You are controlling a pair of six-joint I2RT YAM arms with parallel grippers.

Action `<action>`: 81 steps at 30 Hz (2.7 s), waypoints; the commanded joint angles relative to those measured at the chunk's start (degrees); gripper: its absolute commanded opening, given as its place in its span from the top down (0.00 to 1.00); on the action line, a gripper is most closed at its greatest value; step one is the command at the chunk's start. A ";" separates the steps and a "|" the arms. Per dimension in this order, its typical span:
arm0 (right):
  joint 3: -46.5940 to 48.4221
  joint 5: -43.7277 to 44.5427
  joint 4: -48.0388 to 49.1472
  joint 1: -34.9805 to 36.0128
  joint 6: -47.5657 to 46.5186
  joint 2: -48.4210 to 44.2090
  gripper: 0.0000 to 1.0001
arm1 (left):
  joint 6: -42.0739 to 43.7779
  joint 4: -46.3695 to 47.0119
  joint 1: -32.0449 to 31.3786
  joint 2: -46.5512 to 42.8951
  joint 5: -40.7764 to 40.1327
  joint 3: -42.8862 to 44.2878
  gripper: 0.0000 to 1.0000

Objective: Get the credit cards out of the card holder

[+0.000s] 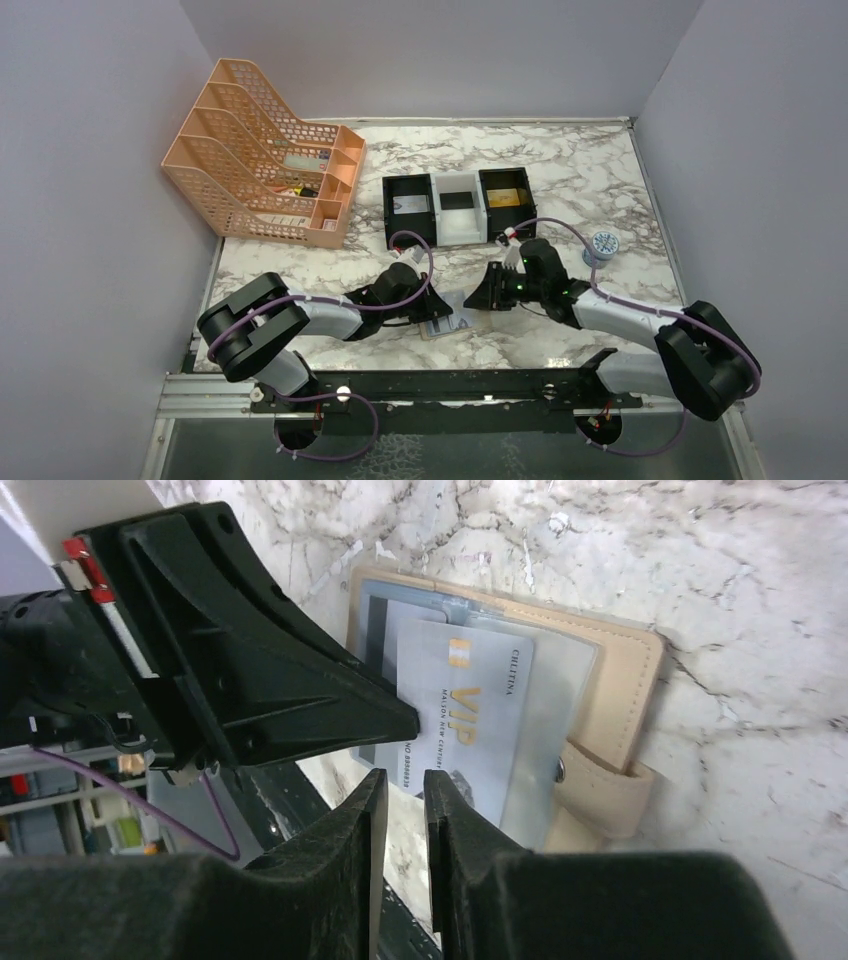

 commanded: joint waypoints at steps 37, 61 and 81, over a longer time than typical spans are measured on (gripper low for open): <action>7.70 -2.41 -1.57 -0.25 -3.47 19.15 0.79 | 4.30 -6.41 0.46 -2.79 1.16 0.51 1.00; 4.04 0.90 2.49 -0.25 -2.76 -0.89 0.40 | 16.48 -28.01 2.73 -20.65 -6.91 6.69 1.00; 0.38 -5.00 0.17 -9.50 -10.12 -17.50 0.30 | 16.51 -10.49 24.84 -33.58 24.23 -2.94 1.00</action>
